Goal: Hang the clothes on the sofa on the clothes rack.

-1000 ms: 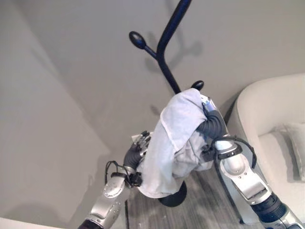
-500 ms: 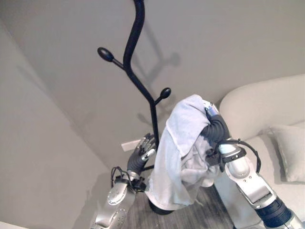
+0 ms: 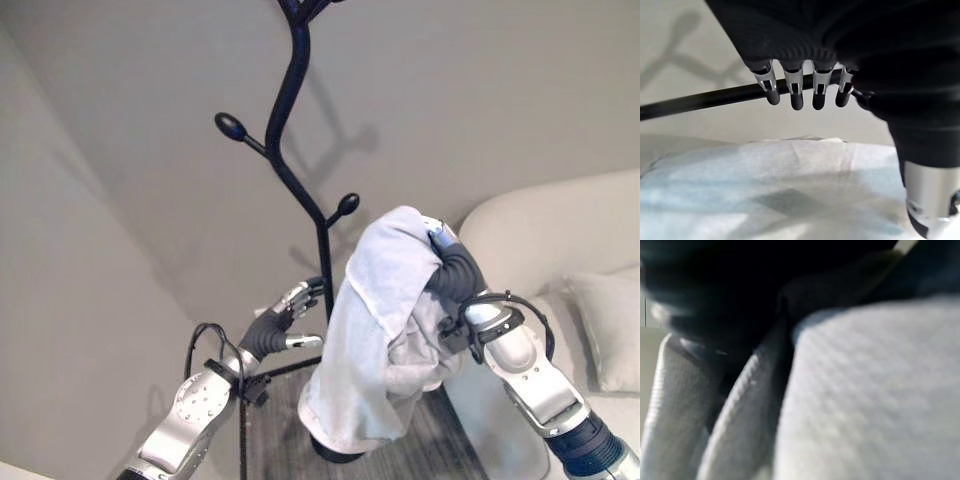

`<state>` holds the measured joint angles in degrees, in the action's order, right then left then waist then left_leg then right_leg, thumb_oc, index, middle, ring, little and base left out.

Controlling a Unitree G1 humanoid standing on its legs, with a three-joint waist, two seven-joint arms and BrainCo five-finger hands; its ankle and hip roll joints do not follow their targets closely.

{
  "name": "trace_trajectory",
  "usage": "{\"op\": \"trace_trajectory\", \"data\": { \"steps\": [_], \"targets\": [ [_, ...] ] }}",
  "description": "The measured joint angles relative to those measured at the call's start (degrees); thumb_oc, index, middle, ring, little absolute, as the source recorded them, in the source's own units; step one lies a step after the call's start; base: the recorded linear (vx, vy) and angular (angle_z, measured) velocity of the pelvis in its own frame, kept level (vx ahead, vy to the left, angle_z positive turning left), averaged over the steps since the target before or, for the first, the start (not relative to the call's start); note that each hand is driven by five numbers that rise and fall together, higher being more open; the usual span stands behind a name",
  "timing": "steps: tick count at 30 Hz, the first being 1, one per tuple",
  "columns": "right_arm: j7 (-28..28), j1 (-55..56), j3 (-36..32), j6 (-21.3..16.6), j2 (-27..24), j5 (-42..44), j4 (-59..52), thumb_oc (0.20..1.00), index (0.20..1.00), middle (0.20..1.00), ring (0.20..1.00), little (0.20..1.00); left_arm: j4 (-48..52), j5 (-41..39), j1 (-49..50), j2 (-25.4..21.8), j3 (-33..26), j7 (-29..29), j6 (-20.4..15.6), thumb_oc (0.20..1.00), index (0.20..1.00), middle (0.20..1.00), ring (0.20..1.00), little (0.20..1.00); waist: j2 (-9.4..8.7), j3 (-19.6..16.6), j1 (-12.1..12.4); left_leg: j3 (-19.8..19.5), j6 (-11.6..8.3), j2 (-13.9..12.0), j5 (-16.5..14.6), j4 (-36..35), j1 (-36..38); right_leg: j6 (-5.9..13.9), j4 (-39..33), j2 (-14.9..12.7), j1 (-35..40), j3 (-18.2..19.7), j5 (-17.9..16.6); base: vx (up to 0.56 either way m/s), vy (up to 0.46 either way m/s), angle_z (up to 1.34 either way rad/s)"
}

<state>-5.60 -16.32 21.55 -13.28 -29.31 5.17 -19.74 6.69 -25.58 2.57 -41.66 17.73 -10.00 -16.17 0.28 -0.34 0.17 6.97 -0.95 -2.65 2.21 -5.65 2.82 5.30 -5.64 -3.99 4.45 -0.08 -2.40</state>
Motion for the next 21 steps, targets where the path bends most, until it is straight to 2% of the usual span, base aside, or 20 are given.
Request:
{"op": "trace_trajectory", "data": {
  "steps": [6, 9, 15, 21],
  "targets": [
    [-0.1, 0.0, -1.0, -0.1, 0.7, 0.4, -0.1, 0.200, 0.200, 0.200, 0.200, 0.200, 0.0, 6.9, -0.2, 0.0, 1.5, 1.3, -0.1, 1.000, 1.000, 1.000, 1.000, 1.000, -0.64, -0.6, 0.1, -1.0, 0.03, 0.0, 0.1, 0.0, -0.4, 0.00, 0.0, 0.0, 0.0, -1.0, 0.0, 0.01, -0.003, 0.08],
    [-0.3, -0.4, -0.8, -0.2, 2.2, 0.4, -0.1, 0.200, 0.200, 0.200, 0.200, 0.200, -0.1, 15.3, -3.4, 0.0, 6.6, 3.3, -0.6, 1.000, 1.000, 1.000, 1.000, 1.000, -0.64, -0.7, 0.4, -1.1, 0.11, 0.2, 0.2, 0.0, -0.4, -0.01, 0.0, -0.1, -0.1, -1.2, 0.0, 0.00, 0.009, 0.05],
    [-1.6, -2.9, 0.3, -0.2, 3.4, 0.4, -0.1, 0.200, 0.200, 0.200, 0.200, 0.200, -0.3, 20.9, -7.1, 0.1, 11.4, 4.3, -1.8, 1.000, 1.000, 1.000, 1.000, 1.000, -0.32, -0.9, 0.0, -1.0, 0.02, 0.2, 0.4, 0.0, -0.4, 0.01, 0.0, -0.2, -0.2, -0.9, 0.0, 0.01, 0.001, -0.01],
    [-2.8, -3.4, 3.0, -0.1, 3.5, 0.4, 0.1, 0.200, 0.200, 0.200, 0.200, 0.200, -3.7, 28.9, -12.4, 3.2, 17.7, 5.5, -2.0, 1.000, 1.000, 1.000, 1.000, 1.000, -0.01, -1.4, 0.1, -0.9, 0.02, 0.2, 0.4, 0.0, -0.4, -0.01, 0.0, -0.2, -0.2, -0.9, 0.0, -0.01, -0.001, 0.00]
  ]
}}
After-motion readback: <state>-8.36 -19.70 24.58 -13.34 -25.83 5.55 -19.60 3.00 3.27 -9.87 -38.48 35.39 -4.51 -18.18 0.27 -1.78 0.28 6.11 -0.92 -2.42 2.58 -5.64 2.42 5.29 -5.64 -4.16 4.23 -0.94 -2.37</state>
